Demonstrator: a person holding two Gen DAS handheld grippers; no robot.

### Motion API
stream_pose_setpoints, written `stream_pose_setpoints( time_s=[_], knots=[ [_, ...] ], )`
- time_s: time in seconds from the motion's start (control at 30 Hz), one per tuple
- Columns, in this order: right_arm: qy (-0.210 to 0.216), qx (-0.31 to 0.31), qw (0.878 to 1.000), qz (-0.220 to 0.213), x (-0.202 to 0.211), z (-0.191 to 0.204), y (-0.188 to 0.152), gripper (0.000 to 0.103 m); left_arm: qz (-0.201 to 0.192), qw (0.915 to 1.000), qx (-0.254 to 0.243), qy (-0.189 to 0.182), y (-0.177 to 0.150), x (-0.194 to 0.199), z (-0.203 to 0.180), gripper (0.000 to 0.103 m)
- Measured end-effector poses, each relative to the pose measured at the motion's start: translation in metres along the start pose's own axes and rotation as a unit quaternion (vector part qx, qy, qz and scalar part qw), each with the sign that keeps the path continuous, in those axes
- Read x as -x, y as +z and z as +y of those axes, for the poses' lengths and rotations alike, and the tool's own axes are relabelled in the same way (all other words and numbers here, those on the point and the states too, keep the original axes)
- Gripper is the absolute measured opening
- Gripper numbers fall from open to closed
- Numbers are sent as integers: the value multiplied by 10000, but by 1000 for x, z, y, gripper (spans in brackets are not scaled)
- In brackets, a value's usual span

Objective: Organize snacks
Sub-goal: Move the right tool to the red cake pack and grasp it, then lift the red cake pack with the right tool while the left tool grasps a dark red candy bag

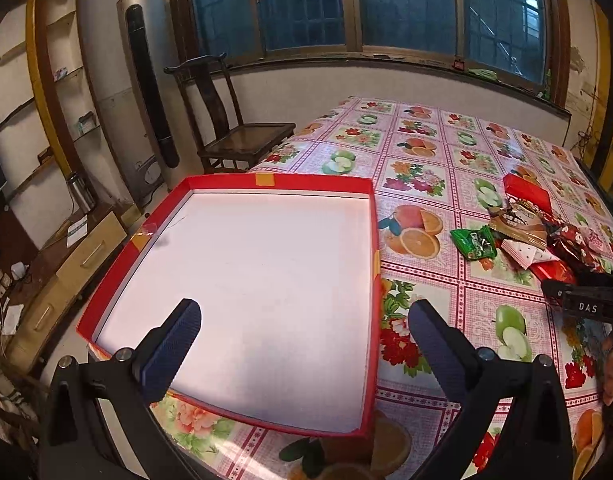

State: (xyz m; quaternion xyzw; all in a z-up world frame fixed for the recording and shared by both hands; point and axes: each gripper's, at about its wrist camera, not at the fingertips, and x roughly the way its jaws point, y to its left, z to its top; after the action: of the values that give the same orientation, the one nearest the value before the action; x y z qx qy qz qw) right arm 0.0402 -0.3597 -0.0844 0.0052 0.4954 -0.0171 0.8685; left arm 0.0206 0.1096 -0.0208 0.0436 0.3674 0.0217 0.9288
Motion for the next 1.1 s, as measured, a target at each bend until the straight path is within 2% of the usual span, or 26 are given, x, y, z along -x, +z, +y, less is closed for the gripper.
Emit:
stream_pose_setpoints(
  time_s=[0.03,0.1,0.17,0.3,0.4,0.53,0.6,0.73,0.87,0.93,1.0,1.07,1.1],
  knots=[
    [54,3,10000,-15,4,-4,-3,62,-1,9999,-127,-27,3,0,-6,103],
    [122,153,9998,5,9,-7,-9,56,-32,9993,-360,-127,8,0,-20,103],
    [255,210,9994,112,17,-11,-18,55,-45,9982,-540,-268,12,0,-32,103],
    [1051,-352,9936,215,42,-42,-43,54,7,9946,-924,-476,15,-5,-62,103],
    [1461,-1029,9839,32,64,-83,-66,54,74,9914,-1149,-618,14,-9,-86,103],
    [2329,-1999,9507,-440,91,-141,-98,53,110,9852,-1464,-883,10,-9,-120,103],
    [2580,-2336,9349,-691,102,-161,-110,53,146,9817,-1615,-1002,9,-9,-136,103],
    [3170,-3060,8882,-1304,110,-201,-131,53,249,9764,-1750,-1245,8,-5,-167,103],
    [3338,-3724,8522,-1534,101,-221,-140,53,342,9706,-1832,-1522,10,2,-205,103],
    [3244,-3986,8429,-1592,96,-224,-140,53,293,9667,-1991,-1581,10,7,-231,103],
    [3261,-4197,8319,-1597,95,-233,-147,53,296,9594,-2254,-1671,10,10,-257,103],
    [3465,-4393,8128,-1622,92,-239,-153,53,377,9517,-2477,-1775,10,8,-283,103],
    [3504,-4451,8073,-1655,92,-243,-158,53,491,9482,-2547,-1836,12,4,-294,103]
  ],
)
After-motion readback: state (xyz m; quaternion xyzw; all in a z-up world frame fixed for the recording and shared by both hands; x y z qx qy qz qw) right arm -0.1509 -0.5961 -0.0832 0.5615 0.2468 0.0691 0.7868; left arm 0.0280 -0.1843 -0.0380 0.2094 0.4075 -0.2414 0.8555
